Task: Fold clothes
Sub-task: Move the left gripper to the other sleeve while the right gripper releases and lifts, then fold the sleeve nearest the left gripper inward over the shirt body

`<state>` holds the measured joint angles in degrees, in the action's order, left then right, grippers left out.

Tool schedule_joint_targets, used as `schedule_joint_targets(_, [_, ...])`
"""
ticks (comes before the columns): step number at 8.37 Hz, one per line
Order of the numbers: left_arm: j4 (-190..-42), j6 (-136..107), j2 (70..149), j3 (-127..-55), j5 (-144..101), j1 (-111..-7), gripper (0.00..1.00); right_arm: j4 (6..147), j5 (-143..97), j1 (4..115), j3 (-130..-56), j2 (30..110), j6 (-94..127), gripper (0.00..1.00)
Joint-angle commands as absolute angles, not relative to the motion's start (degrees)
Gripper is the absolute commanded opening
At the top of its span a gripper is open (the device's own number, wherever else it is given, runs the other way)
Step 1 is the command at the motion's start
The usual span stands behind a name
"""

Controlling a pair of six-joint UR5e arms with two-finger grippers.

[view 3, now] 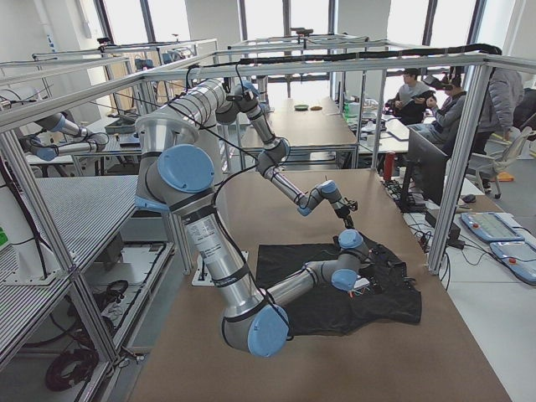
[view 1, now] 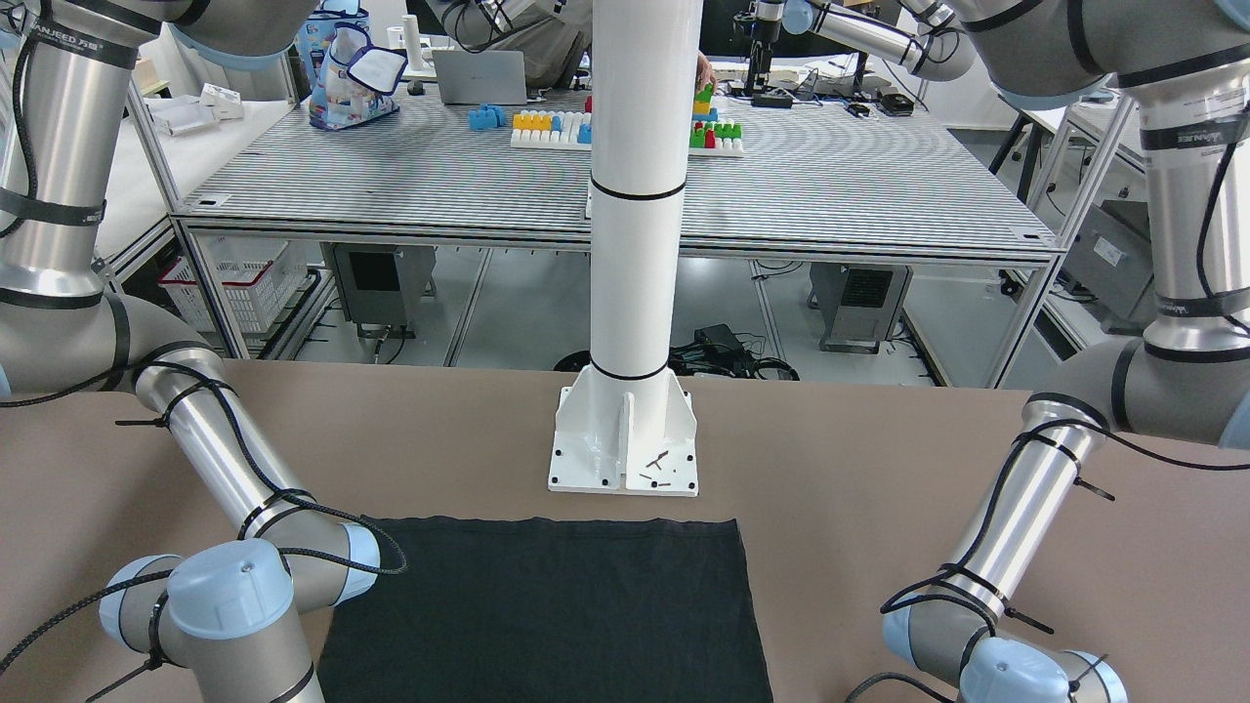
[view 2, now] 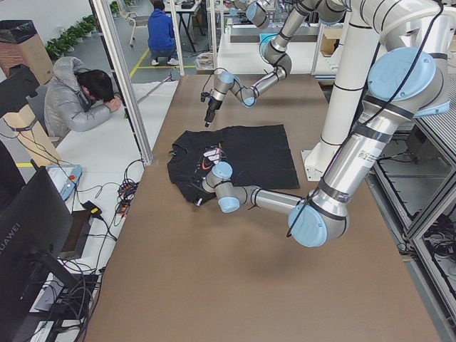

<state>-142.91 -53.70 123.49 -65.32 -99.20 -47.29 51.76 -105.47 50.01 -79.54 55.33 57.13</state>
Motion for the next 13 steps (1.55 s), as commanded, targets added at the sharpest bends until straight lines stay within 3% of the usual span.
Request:
schedule_joint_targets(1, [-143.0, -54.92, 124.1, -66.09, -99.32, -47.29, 0.0, 51.68, -105.47, 50.01, -79.54, 55.46, 57.13, 0.94])
schedule_joint_targets(5, [-131.01, -56.24, 124.63, -77.66, -103.18, -48.87, 0.0, 51.77, -105.47, 50.01, -81.3, 56.86, 57.13, 0.94])
schedule_joint_targets(8, [-120.79, -63.08, 131.81, -78.57, -102.75, -48.08, 0.0, 51.77, -105.56, 50.01, -81.65, 57.04, 57.13, 0.94])
schedule_joint_targets(10, [-118.92, -66.78, 135.94, -76.57, -96.63, -43.71, 0.0, 51.68, -105.56, 50.01, -81.65, 57.39, 57.13, 0.94])
schedule_joint_targets(13, [-118.92, -73.63, 146.57, -65.09, -90.64, -39.13, 0.0, 51.68, -105.47, 50.01, -81.65, 57.48, 56.69, 0.94])
